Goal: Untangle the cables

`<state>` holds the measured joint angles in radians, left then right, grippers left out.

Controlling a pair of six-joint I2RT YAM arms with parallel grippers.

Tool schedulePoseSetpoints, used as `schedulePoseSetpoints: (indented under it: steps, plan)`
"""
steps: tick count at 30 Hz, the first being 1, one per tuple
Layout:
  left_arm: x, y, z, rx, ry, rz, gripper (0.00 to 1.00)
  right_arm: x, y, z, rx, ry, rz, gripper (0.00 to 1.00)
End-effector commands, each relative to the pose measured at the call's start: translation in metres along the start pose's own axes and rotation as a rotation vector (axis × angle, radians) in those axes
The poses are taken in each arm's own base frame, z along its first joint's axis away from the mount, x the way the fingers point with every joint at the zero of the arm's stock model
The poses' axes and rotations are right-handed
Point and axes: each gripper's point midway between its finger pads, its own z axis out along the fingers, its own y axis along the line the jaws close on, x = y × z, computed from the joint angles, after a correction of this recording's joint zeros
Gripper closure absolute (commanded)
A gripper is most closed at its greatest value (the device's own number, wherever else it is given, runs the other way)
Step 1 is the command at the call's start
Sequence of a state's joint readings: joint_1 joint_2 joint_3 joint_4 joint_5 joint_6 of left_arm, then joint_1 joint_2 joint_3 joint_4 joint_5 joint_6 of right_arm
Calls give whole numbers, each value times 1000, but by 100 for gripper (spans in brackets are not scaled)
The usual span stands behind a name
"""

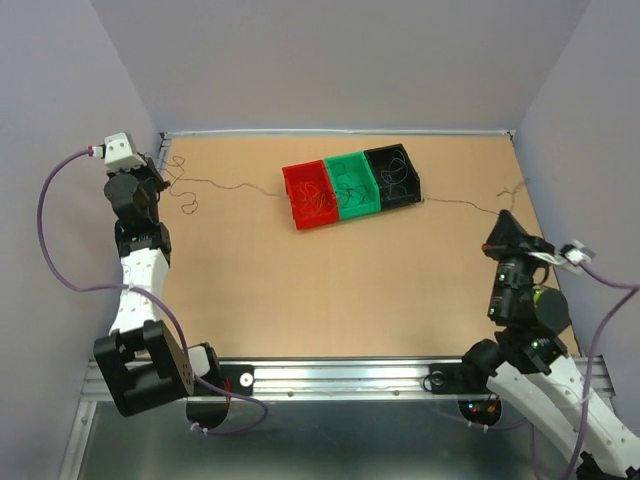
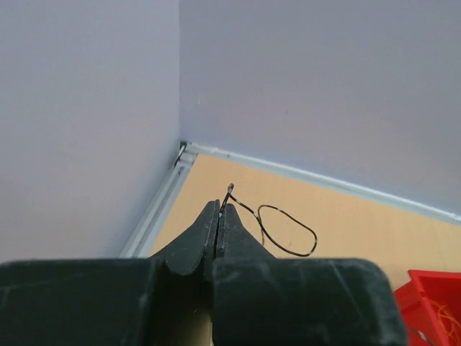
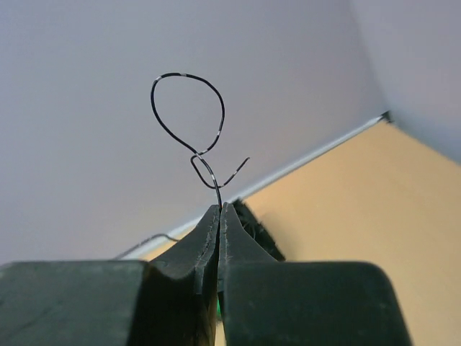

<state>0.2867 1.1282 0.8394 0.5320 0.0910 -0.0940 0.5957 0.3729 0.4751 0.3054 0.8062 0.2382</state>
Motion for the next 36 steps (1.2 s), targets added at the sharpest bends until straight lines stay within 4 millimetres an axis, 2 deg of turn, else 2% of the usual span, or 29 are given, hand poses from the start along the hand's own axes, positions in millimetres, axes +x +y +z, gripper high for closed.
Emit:
schedulePoseSetpoints:
  steps: [1, 2, 4, 8, 11, 12, 13, 16, 17, 19, 20, 22, 23, 24, 26, 29, 30, 31, 33, 34, 36]
  plan:
    - [11, 17, 20, -69, 12, -13, 100, -76, -34, -14, 182, -177, 106, 100]
    - [24, 21, 27, -79, 42, -15, 100, -87, -38, -20, 171, -204, 135, 100]
    - [37, 24, 34, -87, 71, -20, 100, -97, -43, -28, 156, -228, 153, 99]
    - [48, 26, 40, -88, 92, -21, 100, -101, -46, -32, 154, -240, 156, 99]
    - [52, 20, 40, -52, 101, -20, 100, -94, -25, -25, 62, -202, 113, 100]
    - [50, 16, 38, -35, 90, -20, 100, -85, -16, -21, 36, -170, 85, 99]
    - [46, 11, 34, -4, 75, -21, 100, -76, 0, -12, -10, -131, 46, 100]
    - [37, -1, 27, 43, 35, -20, 100, -54, 21, 5, -39, -58, -26, 99]
    - [32, -6, 21, 64, 13, -17, 100, -35, 33, 19, -43, -7, -84, 99]
    - [28, -16, 15, 96, -5, -11, 100, -22, 49, 37, -54, 9, -146, 99]
    - [24, -20, 12, 106, -19, -9, 100, -12, 62, 53, -42, 31, -180, 100]
    - [22, -25, 8, 121, -28, 4, 100, -7, 80, 71, -50, 30, -208, 99]
    - [21, -31, 4, 136, -33, 7, 100, 2, 94, 85, -59, 43, -231, 99]
    - [19, -33, 3, 141, -39, 16, 100, -1, 103, 94, -71, 31, -229, 99]
    - [19, -37, 0, 151, -43, 21, 100, 6, 122, 107, -110, 39, -239, 100]
    - [13, -45, -8, 176, -62, 32, 100, 14, 151, 141, -129, 32, -250, 99]
    - [12, -47, -11, 182, -64, 33, 100, 13, 150, 142, -131, 31, -255, 100]
    - [10, -48, -13, 183, -72, 36, 100, 18, 159, 153, -134, 31, -260, 100]
    - [6, -52, -19, 195, -89, 47, 100, 22, 167, 165, -156, 33, -264, 99]
    - [4, -54, -20, 199, -95, 47, 100, 23, 177, 172, -186, 32, -262, 99]
    - [1, -59, -25, 214, -109, 54, 100, 26, 184, 179, -204, 37, -260, 100]
